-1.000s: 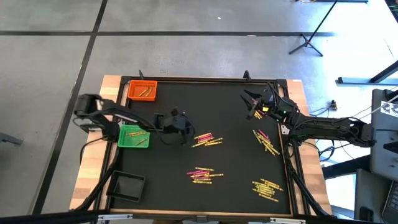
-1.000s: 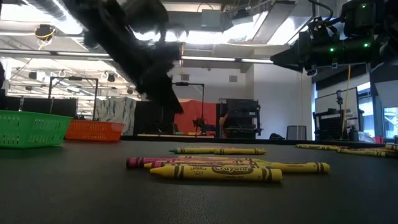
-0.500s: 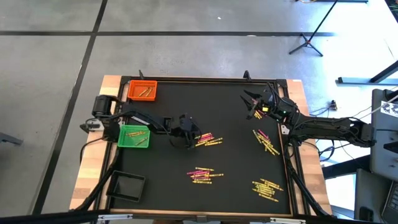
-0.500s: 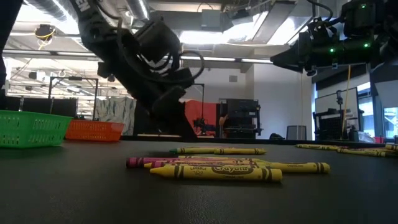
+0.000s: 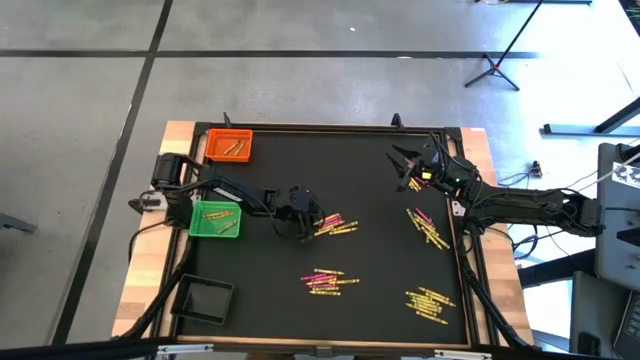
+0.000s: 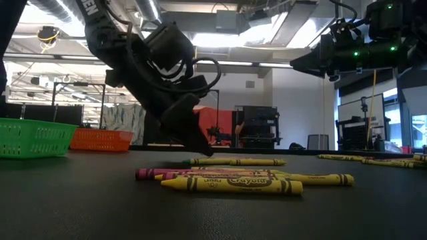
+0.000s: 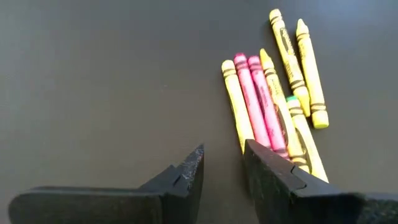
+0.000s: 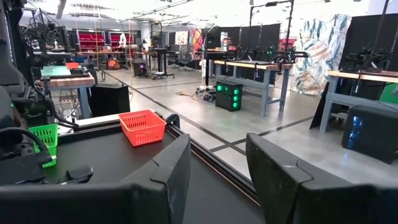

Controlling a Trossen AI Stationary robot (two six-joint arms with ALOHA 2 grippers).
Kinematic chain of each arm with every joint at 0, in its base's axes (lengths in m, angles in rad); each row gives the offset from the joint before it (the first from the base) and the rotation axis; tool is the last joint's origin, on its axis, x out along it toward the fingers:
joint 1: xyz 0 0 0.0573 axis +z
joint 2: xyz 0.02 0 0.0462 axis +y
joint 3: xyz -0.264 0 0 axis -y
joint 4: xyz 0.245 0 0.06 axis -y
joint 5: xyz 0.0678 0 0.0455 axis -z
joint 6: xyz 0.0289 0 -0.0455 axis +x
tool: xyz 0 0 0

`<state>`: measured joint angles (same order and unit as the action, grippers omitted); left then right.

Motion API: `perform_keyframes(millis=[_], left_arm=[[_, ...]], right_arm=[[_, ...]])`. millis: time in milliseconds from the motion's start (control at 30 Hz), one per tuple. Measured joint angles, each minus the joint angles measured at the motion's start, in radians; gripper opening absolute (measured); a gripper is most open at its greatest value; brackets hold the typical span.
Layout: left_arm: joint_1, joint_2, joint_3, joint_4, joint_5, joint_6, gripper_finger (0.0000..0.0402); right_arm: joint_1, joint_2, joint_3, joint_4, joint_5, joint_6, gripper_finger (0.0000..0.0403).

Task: Sort crayons
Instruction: Put the yellow crayon into the green bin

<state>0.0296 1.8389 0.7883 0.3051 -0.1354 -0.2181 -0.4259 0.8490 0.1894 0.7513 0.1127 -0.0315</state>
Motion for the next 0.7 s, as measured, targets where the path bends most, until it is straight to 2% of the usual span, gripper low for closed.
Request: perform_keyframes(millis=[333, 467, 700], left_arm=[[0.000, -0.008, 0.001, 0.043, 0.012, -0.015, 0.0100], [0.000, -0.007, 0.001, 0.034, 0.049, -0.016, 0.0100], [-0.004, -0.003, -0.012, -0.002, 0.034, -0.018, 0.0100]], right_arm=[[0.000, 0.000, 0.000, 0.000, 0.000, 0.000, 0.0154], [0.000, 0.000, 0.000, 0.000, 0.000, 0.000, 0.0154], [0.000, 0.000, 0.000, 0.001, 0.000, 0.000, 0.0154]])
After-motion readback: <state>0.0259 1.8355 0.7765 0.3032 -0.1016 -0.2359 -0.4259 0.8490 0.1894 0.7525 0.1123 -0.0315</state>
